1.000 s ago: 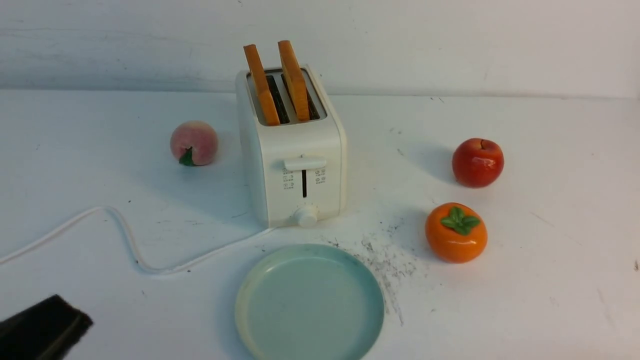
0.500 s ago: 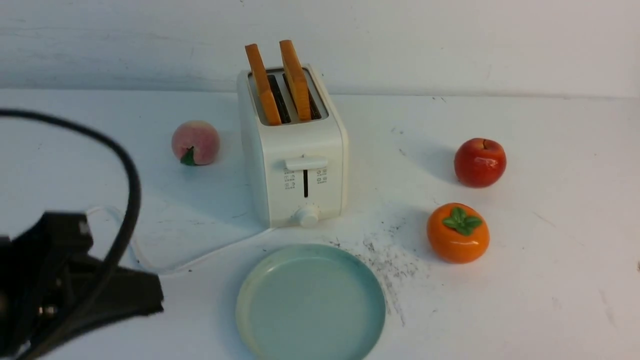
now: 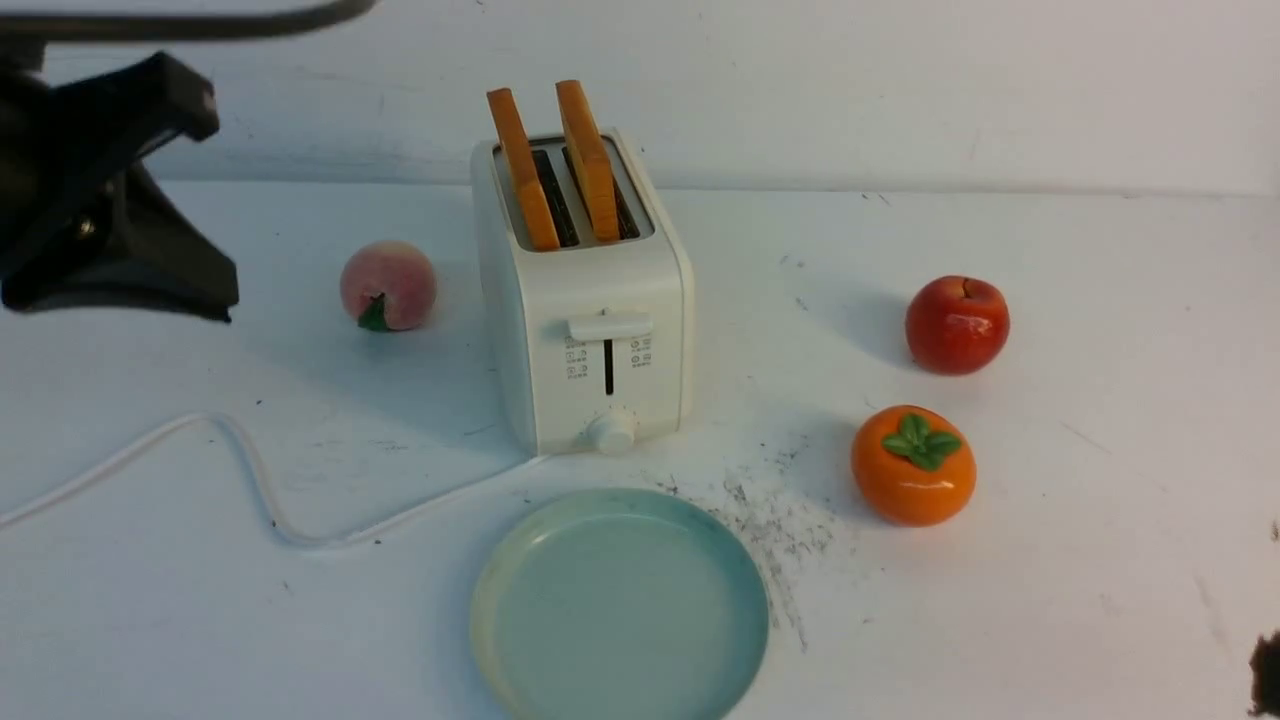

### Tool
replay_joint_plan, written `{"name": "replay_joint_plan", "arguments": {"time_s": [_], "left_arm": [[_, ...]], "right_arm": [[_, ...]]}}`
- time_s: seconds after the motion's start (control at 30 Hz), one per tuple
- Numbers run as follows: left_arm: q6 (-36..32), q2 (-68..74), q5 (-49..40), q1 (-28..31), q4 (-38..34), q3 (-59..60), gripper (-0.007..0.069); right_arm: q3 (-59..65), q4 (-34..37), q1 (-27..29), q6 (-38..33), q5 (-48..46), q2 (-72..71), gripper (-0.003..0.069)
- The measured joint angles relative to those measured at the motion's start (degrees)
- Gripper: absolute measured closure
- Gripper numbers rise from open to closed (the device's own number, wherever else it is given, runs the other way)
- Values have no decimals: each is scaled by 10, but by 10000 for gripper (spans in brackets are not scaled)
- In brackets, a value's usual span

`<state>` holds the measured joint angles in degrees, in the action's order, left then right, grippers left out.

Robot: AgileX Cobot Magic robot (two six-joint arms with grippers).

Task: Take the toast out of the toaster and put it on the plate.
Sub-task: Use the left arm to take out a slice of bread

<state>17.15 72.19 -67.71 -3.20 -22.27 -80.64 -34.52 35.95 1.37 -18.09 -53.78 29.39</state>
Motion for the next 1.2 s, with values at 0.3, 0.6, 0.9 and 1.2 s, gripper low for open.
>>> {"name": "replay_joint_plan", "arguments": {"time_s": [0.3, 0.6, 0.9, 1.2], "left_arm": [[52, 169, -36, -19, 141, -133, 638], [100, 280, -31, -174, 201, -290, 586], [182, 374, 30, -271, 434, -331, 232], [243, 396, 57, -274, 527, -332, 120]], "right_arm": [[-36, -129, 0, 54, -44, 99, 657], [-36, -129, 0, 57, -21, 101, 652], [-36, -128, 0, 58, -19, 101, 643], [-36, -128, 0, 58, -16, 101, 633]]}}
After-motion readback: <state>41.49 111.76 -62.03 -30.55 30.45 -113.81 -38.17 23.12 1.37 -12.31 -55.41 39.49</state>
